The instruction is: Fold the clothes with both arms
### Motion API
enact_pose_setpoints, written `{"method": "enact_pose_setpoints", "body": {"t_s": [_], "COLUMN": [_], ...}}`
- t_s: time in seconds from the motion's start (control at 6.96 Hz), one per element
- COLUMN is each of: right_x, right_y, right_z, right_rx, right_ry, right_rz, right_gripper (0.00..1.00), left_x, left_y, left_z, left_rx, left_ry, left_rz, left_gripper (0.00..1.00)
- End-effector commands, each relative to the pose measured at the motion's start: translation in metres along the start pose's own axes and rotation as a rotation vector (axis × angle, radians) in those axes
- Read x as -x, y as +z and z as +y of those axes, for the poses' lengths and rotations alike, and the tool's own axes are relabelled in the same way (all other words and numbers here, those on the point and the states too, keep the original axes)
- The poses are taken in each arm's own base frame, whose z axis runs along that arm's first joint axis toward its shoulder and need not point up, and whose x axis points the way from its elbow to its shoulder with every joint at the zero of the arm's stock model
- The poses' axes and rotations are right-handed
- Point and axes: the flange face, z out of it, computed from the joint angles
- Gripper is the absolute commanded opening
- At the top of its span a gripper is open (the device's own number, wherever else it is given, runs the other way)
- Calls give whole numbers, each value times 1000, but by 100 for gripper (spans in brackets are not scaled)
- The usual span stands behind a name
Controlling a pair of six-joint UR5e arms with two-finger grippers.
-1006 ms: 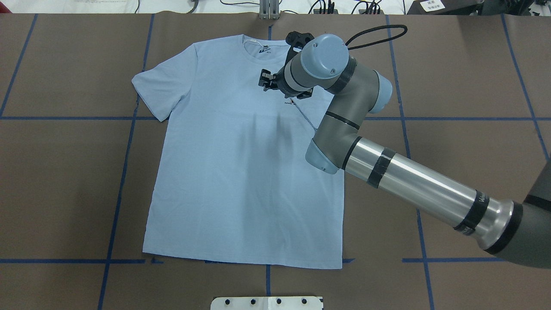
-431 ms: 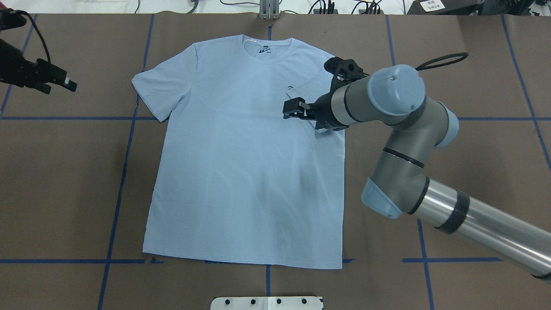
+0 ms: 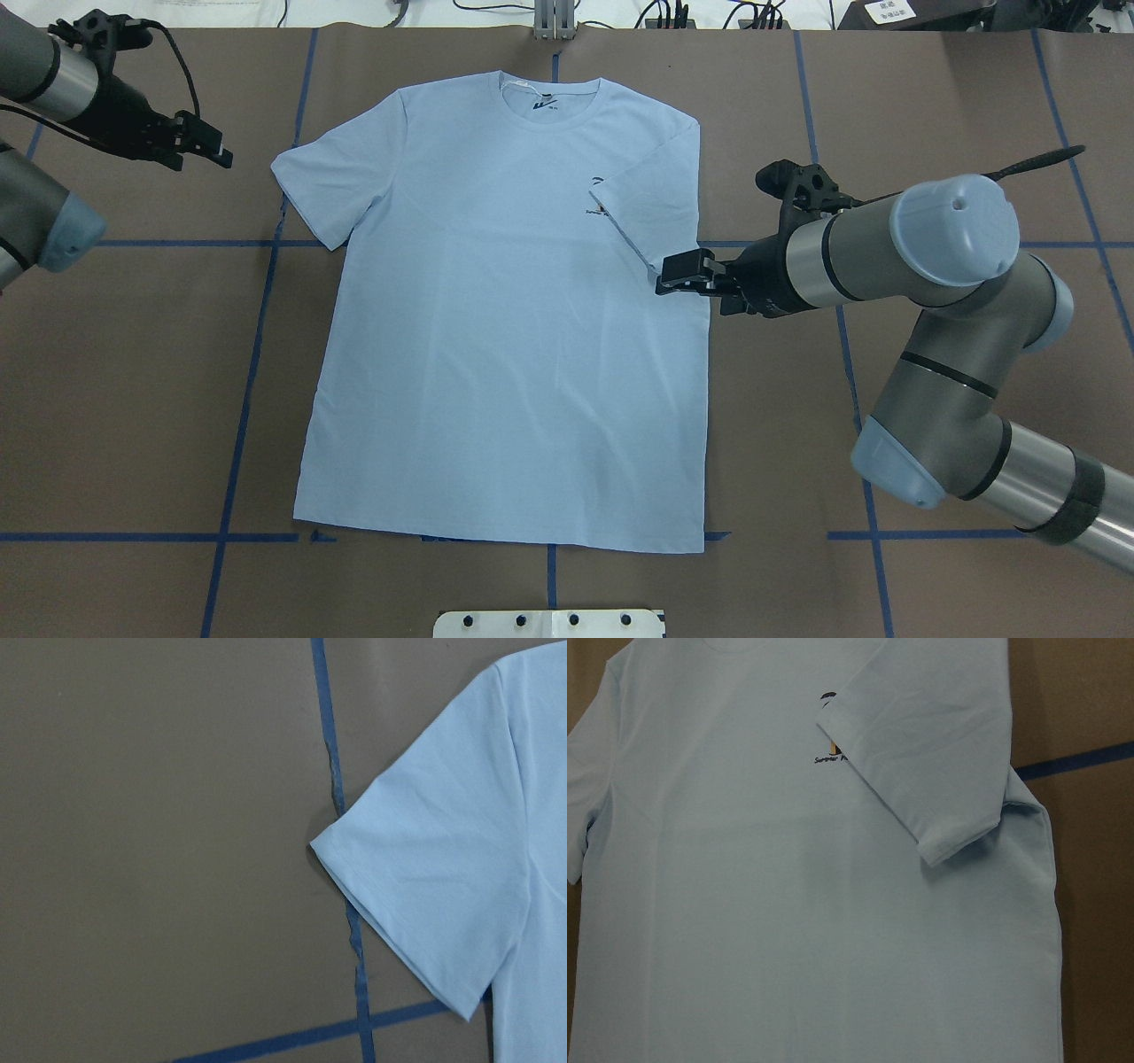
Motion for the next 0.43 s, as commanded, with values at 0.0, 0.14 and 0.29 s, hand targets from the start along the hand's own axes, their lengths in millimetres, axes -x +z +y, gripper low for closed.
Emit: {"method": "enact_pose_setpoints", "body": {"t_s": [0.0,0.14,0.29], "right_x": [-12,-14,-14], "right_y": [-3,0,1], "right_z": [4,4,5], "right_rx": [6,2,5], "right_ry": [4,5,3], "right_rz": [12,19,20], "right_gripper": [100,100,100], "left_x": [-31,-30,-29], "left_y": [55,63,73], "left_z": [-4,-10,-18], "left_rx": [-98,-104,-114], "left_ry": [-52,-48,-46], "left_rz": [-85,-83,-88], "left_gripper": [74,73,70]}}
